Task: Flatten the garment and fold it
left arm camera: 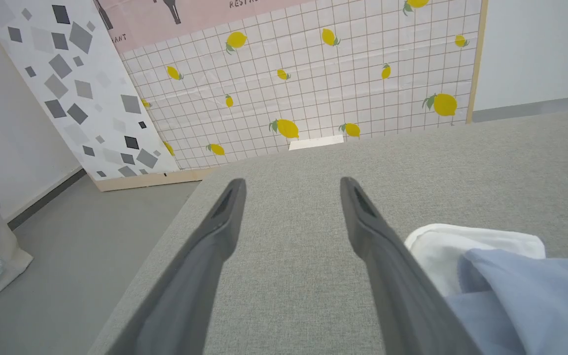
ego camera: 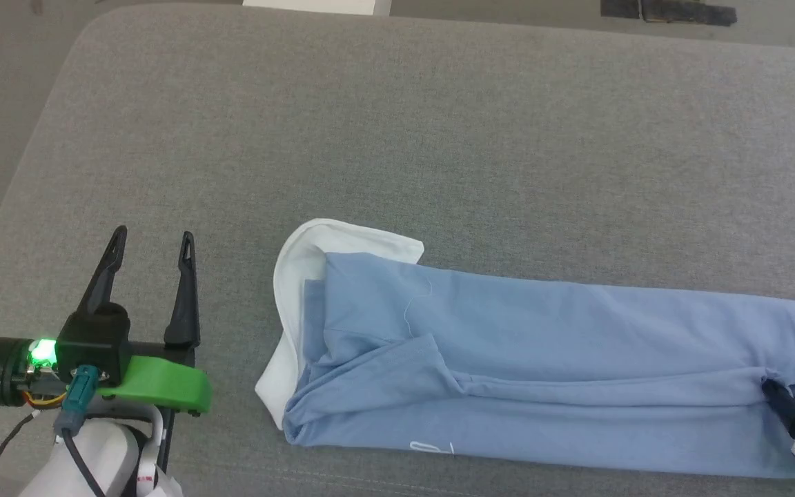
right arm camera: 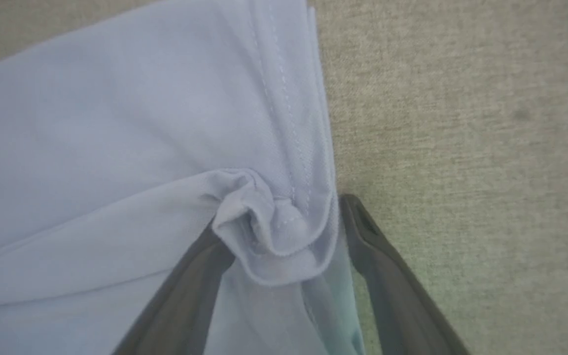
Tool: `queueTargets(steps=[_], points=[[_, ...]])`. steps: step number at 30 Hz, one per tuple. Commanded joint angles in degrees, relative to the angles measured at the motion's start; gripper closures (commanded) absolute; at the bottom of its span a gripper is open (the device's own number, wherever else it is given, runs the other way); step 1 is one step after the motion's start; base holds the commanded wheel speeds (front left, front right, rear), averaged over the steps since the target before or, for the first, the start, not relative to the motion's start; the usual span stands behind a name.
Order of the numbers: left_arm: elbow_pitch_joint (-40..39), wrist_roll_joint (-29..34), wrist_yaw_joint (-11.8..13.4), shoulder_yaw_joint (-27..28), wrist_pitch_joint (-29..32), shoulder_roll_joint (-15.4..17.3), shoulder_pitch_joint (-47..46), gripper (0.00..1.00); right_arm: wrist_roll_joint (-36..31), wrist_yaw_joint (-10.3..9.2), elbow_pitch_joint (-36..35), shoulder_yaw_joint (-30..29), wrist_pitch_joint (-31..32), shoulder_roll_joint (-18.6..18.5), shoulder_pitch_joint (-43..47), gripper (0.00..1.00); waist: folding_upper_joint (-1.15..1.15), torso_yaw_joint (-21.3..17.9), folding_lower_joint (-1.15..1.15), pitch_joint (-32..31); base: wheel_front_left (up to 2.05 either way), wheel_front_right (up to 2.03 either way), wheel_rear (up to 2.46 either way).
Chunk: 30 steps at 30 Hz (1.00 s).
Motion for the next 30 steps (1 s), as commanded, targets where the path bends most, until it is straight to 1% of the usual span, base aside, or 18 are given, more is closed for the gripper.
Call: queueTargets(steps=[1, 2, 5, 8, 9, 13, 14, 17, 19, 22, 24, 28, 30], points=[[0.6, 1.6, -1.5, 1.5, -0.3, -1.4, 1.1, 0.0, 1.3, -0.12, 2.4, 2.3, 4.0, 3.3, 1.2, 0.54, 0.0, 0.6, 0.0, 1.0, 0.0, 0.0, 0.0], [0.8, 2.0, -1.9, 1.9, -0.3, -1.8, 1.2, 0.0, 1.7, -0.12, 2.1, 2.4, 4.5, 3.7, 1.3, 1.0, 0.0, 0.7, 0.0, 1.0, 0.0, 0.0, 0.0], [1.6, 2.8, -3.0, 2.8, -0.3, -2.7, 1.5, 0.0, 2.2, -0.12, 1.1, 3.0, 4.7, 3.7, 1.6, 1.0, 0.0, 0.5, 0.0, 0.7, 0.0, 0.0, 0.0], [2.5, 3.4, -4.4, 3.5, -0.3, -3.5, 2.0, 0.0, 2.3, -0.12, -0.5, 3.0, 2.9, 2.3, 1.3, 1.0, 0.0, 0.1, 0.0, -0.1, 0.0, 0.0, 0.0], [3.5, 3.9, -5.9, 4.3, -0.3, -4.4, 2.7, 0.0, 1.7, -0.12, -1.6, 1.6, -1.8, -2.1, 0.5, 1.0, 0.0, -0.6, 0.0, -1.2, 0.0, 0.0, 0.0], [4.2, 4.0, -7.0, 4.9, -0.3, -5.1, 3.1, 0.0, 0.4, -0.12, -0.5, -1.6, -5.6, -6.4, -0.1, 1.0, 0.0, -1.0, 0.0, -1.7, 0.0, 0.0, 0.0], [4.6, 4.0, -7.5, 5.1, -0.3, -5.4, 3.3, 0.0, -1.0, -0.12, 1.3, -3.4, -7.3, -8.3, -0.2, 1.0, 0.0, -1.2, 0.0, -2.0, 0.0, 0.0, 0.0], [5.1, 4.1, -8.0, 5.2, -0.3, -5.7, 3.6, 0.0, -3.0, -0.12, 4.2, -5.0, -9.8, -10.8, 0.1, 1.0, 0.0, -1.4, 0.0, -2.5, 0.0, 0.0, 0.0], [5.4, 4.1, -8.2, 5.4, -0.3, -5.9, 3.8, 0.0, -3.0, -0.12, 5.6, -4.9, -10.9, -11.7, 0.3, 1.0, 0.0, -1.6, 0.0, -3.1, 0.0, 0.0, 0.0], [5.7, 4.2, -8.2, 5.9, -0.3, -6.2, 4.4, 0.0, -1.4, -0.12, 6.0, -3.5, -11.2, -11.8, 0.5, 1.0, 0.0, -2.1, 0.0, -4.2, 0.0, 0.0, 0.0], [5.8, 4.2, -8.2, 6.3, -0.3, -6.3, 5.1, 0.0, -0.1, -0.12, 4.8, -1.5, -11.2, -12.1, 1.0, 1.0, 0.0, -2.5, 0.0, -5.0, 0.0, 0.0, 0.0], [6.1, 3.9, -8.7, 6.8, -0.3, -6.4, 6.1, 0.0, 2.8, -0.12, -0.1, 3.1, -9.6, -12.7, 2.3, 1.0, 0.0, -3.3, 0.0, -6.2, 0.0, 0.0, 0.0], [6.3, 3.9, -9.0, 6.9, -0.3, -6.4, 6.3, 0.0, 4.9, -0.12, -3.5, 6.0, -7.2, -13.0, 3.3, 1.0, 0.0, -3.5, 0.0, -6.8, 0.0, 0.0, 0.0]])
